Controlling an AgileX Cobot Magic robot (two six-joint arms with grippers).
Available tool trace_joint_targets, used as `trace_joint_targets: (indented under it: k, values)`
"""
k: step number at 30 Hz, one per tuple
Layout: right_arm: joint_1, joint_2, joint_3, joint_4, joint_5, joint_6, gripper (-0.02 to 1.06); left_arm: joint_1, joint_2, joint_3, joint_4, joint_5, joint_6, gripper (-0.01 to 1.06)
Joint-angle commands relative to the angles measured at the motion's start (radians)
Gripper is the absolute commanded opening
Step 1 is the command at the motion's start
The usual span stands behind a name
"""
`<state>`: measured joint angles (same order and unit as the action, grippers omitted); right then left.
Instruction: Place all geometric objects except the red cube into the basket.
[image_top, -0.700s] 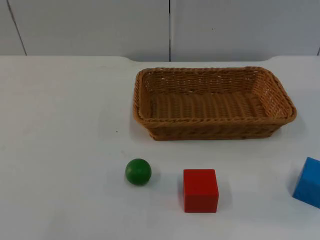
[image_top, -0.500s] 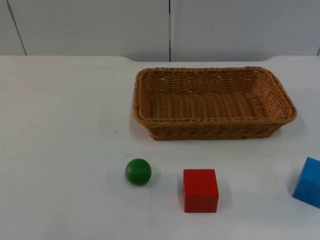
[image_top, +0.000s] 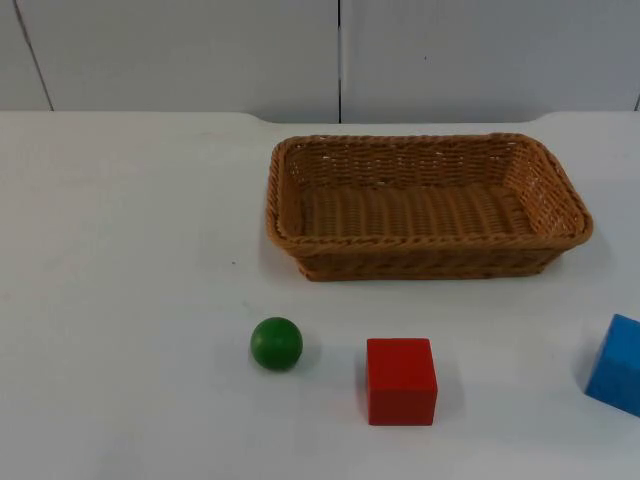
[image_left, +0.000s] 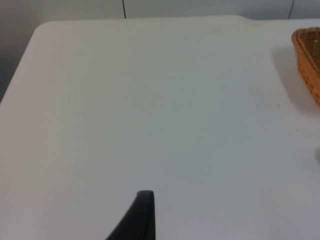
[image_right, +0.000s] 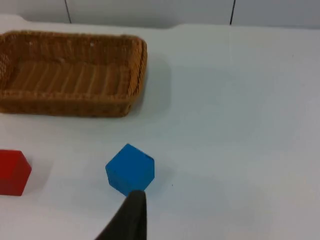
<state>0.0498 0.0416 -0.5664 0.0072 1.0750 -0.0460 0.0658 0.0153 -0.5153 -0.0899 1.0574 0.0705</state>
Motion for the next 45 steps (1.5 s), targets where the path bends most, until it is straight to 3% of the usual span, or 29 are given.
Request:
trace_joint_targets:
  k: [1, 12, 21, 33, 38, 41, 45]
  values:
    - [-0.008, 0.051, -0.032, 0.007, -0.027, -0.011, 1.05, 0.005, 0.019, -0.021, -0.009, -0.039, -0.007, 1.05]
    - [-0.008, 0.513, -0.186, 0.059, -0.147, -0.011, 1.05, 0.005, 0.342, -0.129, -0.034, -0.098, -0.046, 1.05]
    - [-0.008, 0.77, -0.195, 0.056, -0.236, -0.011, 1.05, 0.005, 0.608, -0.142, -0.067, -0.098, -0.017, 1.05]
    - [-0.008, 0.908, -0.195, 0.048, -0.244, -0.011, 1.05, 0.005, 0.789, -0.145, -0.133, -0.129, 0.049, 1.05]
    - [-0.008, 0.908, -0.193, 0.048, -0.258, -0.011, 1.05, 0.003, 0.936, -0.177, -0.246, -0.145, 0.153, 1.05]
    - [-0.008, 0.908, -0.193, 0.048, -0.26, -0.011, 1.05, -0.041, 1.051, -0.203, -0.339, -0.19, 0.225, 1.05]
    - [-0.008, 0.908, -0.193, 0.048, -0.263, -0.011, 1.05, -0.162, 1.18, -0.249, -0.31, -0.244, 0.205, 1.05]
